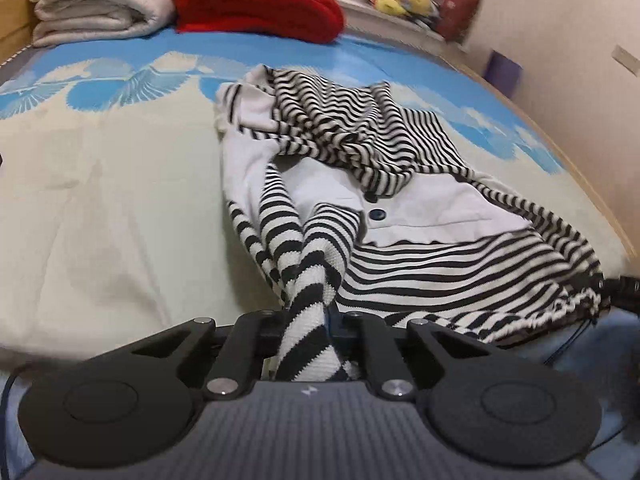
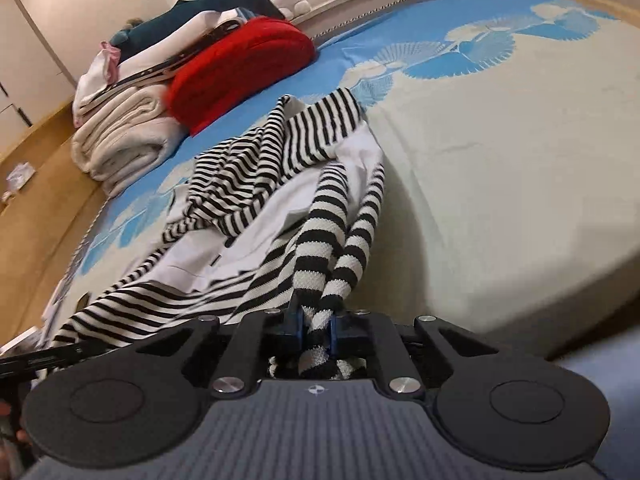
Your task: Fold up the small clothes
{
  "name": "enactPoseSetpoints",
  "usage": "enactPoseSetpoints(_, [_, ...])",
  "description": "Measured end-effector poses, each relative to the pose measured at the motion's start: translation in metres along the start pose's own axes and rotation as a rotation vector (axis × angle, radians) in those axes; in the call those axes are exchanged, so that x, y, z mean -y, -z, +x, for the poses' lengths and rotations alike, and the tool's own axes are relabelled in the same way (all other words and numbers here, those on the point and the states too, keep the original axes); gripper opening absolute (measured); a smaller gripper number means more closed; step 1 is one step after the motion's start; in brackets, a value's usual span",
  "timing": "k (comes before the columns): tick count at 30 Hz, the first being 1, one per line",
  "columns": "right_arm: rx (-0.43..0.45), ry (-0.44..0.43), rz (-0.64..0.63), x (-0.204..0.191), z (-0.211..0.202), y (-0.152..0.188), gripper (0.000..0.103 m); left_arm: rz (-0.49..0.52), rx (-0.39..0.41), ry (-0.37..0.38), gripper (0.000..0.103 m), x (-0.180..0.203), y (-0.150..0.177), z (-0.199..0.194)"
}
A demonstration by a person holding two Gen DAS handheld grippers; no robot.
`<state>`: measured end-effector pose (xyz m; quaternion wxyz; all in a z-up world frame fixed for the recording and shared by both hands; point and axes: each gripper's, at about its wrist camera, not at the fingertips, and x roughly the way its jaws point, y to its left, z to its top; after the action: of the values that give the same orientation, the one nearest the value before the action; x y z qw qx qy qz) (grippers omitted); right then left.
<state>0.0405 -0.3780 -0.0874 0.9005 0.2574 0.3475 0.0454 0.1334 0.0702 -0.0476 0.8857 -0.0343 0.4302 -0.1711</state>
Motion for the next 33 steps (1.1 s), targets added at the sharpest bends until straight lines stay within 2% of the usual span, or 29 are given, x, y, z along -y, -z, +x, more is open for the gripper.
enactPoseSetpoints(5, [-0.049,-0.029,0.055,0.001,-0.065,0.024,0.011,0.017,-0.056,0.057,0.011,0.015,0.036,-0.045])
enactPoseSetpoints(8, [-0.058,-0.035,0.106,0.001,-0.080,0.021,0.011,-0.004,-0.056,0.081,0.011,0.015,0.029,-0.055])
enactPoseSetpoints(12, [-0.013,-0.058,0.133,-0.011,-0.071,-0.024,0.011,0.004,0.007,0.108,0.011,0.007,-0.029,-0.052])
enactPoseSetpoints(15, [0.024,-0.075,0.152,-0.022,-0.034,-0.087,0.011,0.017,0.045,0.099,0.011,-0.002,-0.101,-0.026])
enactPoseSetpoints(17, [0.045,-0.064,0.159,-0.026,0.006,-0.138,0.012,-0.013,0.040,0.074,0.012,-0.016,-0.162,0.013])
enactPoseSetpoints(19, [0.065,-0.007,0.214,-0.029,0.059,-0.192,0.018,-0.091,0.007,0.056,0.029,-0.036,-0.220,0.063])
enactPoseSetpoints(20, [0.075,0.025,0.241,-0.029,0.087,-0.217,0.030,-0.148,-0.014,0.014,0.049,-0.046,-0.242,0.086])
enactPoseSetpoints(21, [0.092,0.067,0.274,-0.026,0.117,-0.240,0.050,-0.210,-0.031,-0.039,0.061,-0.055,-0.263,0.107])
enactPoseSetpoints(22, [0.111,0.108,0.301,-0.022,0.137,-0.254,0.057,-0.250,-0.039,-0.081,0.065,-0.062,-0.279,0.123])
enactPoseSetpoints(23, [0.141,0.139,0.313,-0.020,0.148,-0.260,0.063,-0.288,-0.057,-0.127,0.073,-0.069,-0.289,0.136])
enactPoseSetpoints(24, [0.186,0.149,0.330,-0.017,0.155,-0.260,0.068,-0.304,-0.042,-0.152,0.079,-0.072,-0.292,0.140])
enactPoseSetpoints(25, [0.210,0.126,0.335,-0.014,0.156,-0.257,0.072,-0.301,0.003,-0.166,0.084,-0.076,-0.291,0.138])
enactPoseSetpoints(27, [0.232,0.064,0.316,-0.006,0.159,-0.241,0.076,-0.258,0.077,-0.198,0.101,-0.079,-0.278,0.132])
enactPoseSetpoints(30, [0.230,0.070,0.291,0.009,0.171,-0.214,0.076,-0.218,0.129,-0.238,0.102,-0.081,-0.247,0.136])
enactPoseSetpoints(33, [0.161,0.116,0.205,0.008,0.186,-0.208,0.075,-0.152,0.149,-0.255,0.102,-0.086,-0.216,0.145])
